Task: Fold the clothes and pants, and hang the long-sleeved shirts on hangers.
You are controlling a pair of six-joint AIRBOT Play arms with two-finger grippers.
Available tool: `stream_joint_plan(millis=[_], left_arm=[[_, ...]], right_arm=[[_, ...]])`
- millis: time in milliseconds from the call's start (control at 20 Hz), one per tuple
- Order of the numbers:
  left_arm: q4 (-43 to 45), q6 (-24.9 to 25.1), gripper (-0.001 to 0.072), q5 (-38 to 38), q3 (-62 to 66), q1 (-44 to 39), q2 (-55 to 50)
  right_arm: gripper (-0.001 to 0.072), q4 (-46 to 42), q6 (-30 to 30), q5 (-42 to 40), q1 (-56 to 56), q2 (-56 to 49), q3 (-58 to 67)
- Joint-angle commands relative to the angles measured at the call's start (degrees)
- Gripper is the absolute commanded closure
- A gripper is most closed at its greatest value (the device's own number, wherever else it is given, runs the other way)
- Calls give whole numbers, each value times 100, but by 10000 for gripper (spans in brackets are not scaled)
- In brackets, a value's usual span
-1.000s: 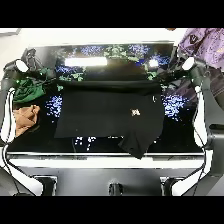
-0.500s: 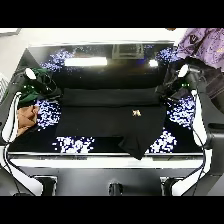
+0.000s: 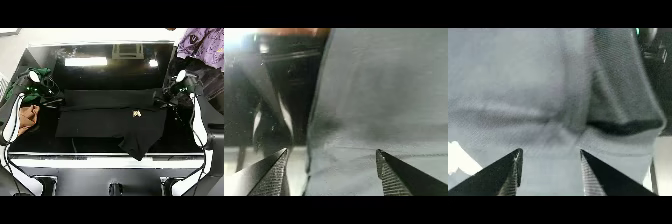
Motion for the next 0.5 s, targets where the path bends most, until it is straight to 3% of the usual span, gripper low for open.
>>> stream_joint_plan(millis=[0,50,200,300,450], left_arm=[[-94,-9,70,-236,520,219,219],[-90,0,70,-278,627,365,442],[-90,0,70,-356,278,1023,1281],[-138,-2,71,-197,-680,1552,2011],[-918,28,71,507,-2702,2260,3185]], right_arm=[[274,-109,-669,354,-85,391,-20],[274,-245,-857,487,-192,612,-48],[275,485,-1176,328,-1060,1582,-918],[275,1021,-1294,210,-1746,2308,-2194],[275,1696,-1416,-20,-2321,3418,-4404]])
